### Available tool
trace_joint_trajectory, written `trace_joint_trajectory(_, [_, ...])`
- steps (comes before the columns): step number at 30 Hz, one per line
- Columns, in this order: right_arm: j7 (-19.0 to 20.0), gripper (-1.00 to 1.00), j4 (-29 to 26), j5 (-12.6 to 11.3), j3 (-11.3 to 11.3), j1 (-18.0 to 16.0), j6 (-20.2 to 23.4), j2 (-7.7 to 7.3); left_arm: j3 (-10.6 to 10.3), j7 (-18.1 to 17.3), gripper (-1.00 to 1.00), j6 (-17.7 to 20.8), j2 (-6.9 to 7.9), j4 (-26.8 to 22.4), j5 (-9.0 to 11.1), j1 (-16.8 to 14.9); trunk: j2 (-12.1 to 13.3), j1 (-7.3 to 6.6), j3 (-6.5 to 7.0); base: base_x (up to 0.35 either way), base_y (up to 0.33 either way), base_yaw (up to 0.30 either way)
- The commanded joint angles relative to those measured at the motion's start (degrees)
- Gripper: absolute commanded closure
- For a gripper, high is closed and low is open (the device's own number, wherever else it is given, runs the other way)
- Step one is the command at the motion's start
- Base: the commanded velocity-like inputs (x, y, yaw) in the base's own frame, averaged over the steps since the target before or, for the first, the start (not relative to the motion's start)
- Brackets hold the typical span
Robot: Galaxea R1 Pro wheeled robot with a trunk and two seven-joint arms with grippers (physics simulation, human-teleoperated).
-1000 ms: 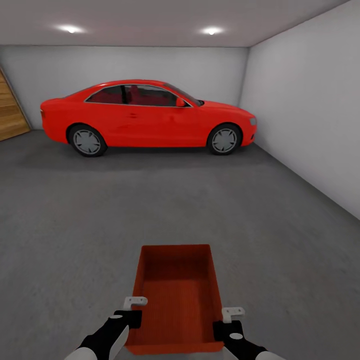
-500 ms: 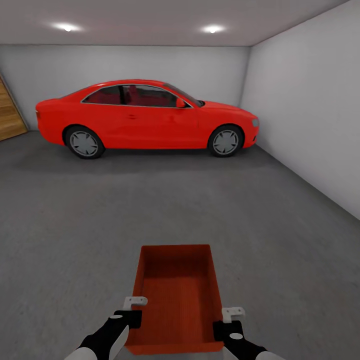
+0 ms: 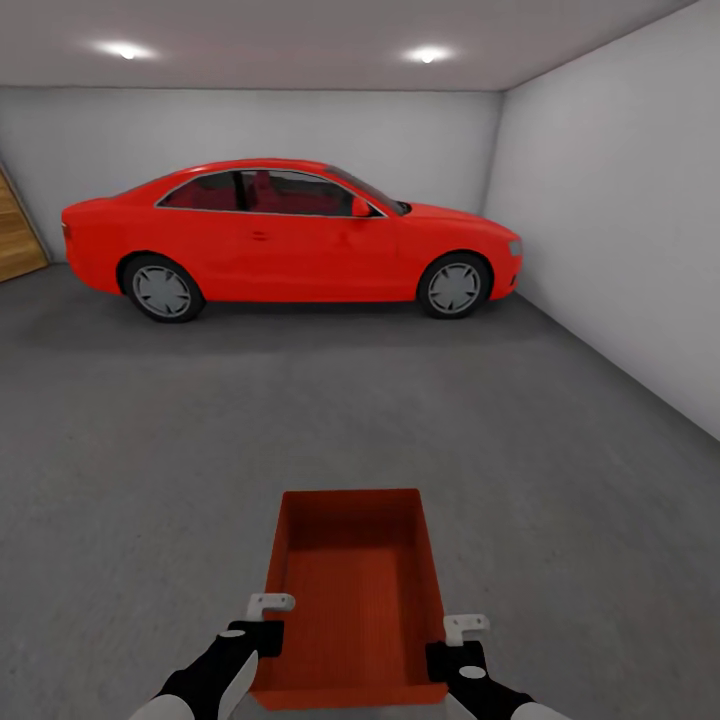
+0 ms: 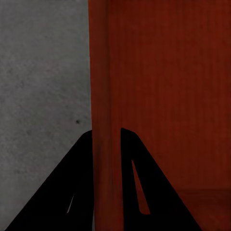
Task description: Move the two storage containers from the living room to the garage. In the garage, place one container on the floor and stack the other container on top of it (either order is fine).
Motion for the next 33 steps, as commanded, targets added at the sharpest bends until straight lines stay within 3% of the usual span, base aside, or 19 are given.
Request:
trace_joint_trajectory(1, [-0.9,1.00,0.0,-0.2,0.1,-0.1,-1.4,-1.52,-0.4,0.5,1.00,0.4,1.20,0.1,-0.2,0.0,0.0,0.03,-0.05,0.322,0.000,0.000])
trace_joint_trajectory(33, [-0.9,1.00,0.1,-0.2,0.1,-0.1,-1.4,-1.52,-0.3,0.5,1.00,0.4,1.20,0.1,-0.2,0.0,0.0,0.03,-0.05,0.322,0.000,0.000])
